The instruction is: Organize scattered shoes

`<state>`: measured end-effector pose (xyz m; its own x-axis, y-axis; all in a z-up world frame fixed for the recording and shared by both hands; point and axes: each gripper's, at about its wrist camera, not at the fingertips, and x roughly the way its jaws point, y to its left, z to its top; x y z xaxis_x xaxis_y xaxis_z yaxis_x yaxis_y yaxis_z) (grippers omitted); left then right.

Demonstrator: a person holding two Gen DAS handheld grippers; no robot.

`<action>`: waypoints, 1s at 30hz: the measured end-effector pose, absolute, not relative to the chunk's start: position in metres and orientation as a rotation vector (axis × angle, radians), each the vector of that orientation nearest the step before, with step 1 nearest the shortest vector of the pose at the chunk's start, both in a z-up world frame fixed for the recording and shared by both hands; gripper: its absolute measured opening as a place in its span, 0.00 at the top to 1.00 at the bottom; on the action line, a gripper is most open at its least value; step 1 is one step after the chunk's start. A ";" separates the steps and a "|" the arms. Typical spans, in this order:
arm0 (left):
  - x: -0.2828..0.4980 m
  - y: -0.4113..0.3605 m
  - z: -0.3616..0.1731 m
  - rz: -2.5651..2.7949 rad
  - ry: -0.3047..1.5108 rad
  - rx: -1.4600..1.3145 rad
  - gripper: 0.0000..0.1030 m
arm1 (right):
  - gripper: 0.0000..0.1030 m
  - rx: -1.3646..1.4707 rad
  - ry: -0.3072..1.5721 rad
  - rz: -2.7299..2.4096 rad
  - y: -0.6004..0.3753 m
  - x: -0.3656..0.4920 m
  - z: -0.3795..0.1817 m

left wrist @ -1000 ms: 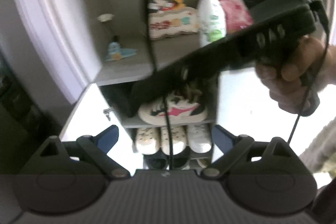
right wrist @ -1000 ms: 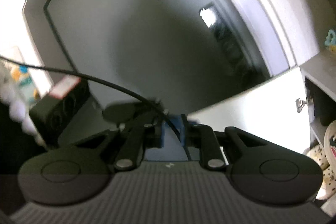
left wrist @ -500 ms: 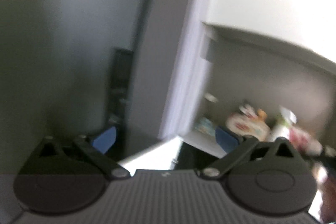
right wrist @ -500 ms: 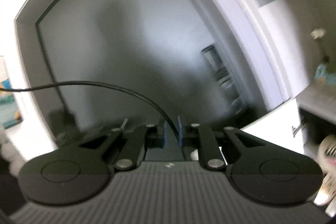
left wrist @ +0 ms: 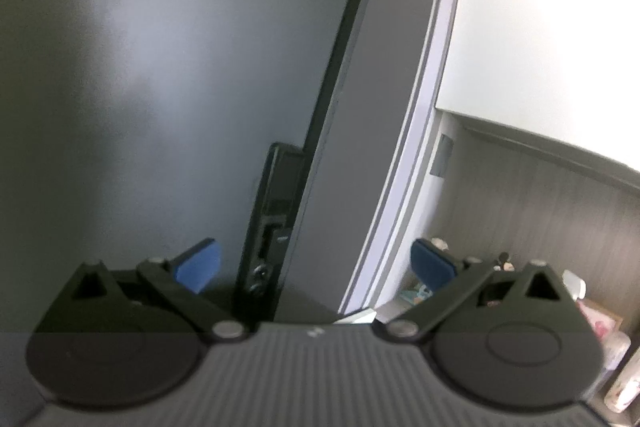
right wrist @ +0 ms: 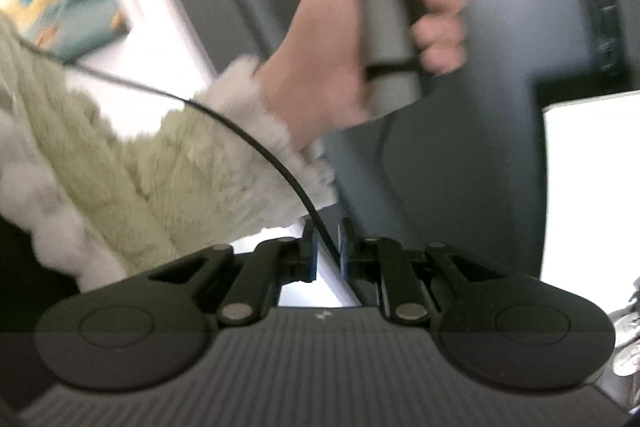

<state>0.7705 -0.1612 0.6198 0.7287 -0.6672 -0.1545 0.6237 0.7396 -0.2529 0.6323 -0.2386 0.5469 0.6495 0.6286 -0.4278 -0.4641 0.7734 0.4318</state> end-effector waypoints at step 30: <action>0.386 -0.048 0.575 -0.175 0.306 -0.073 0.00 | 0.19 0.389 0.692 0.460 -0.347 0.310 0.493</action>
<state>0.3861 -0.0477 0.5750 0.9386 -0.1819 -0.2933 0.1597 0.9823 -0.0982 0.3100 -0.3466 0.4931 0.6783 0.5233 -0.5158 -0.2725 0.8311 0.4849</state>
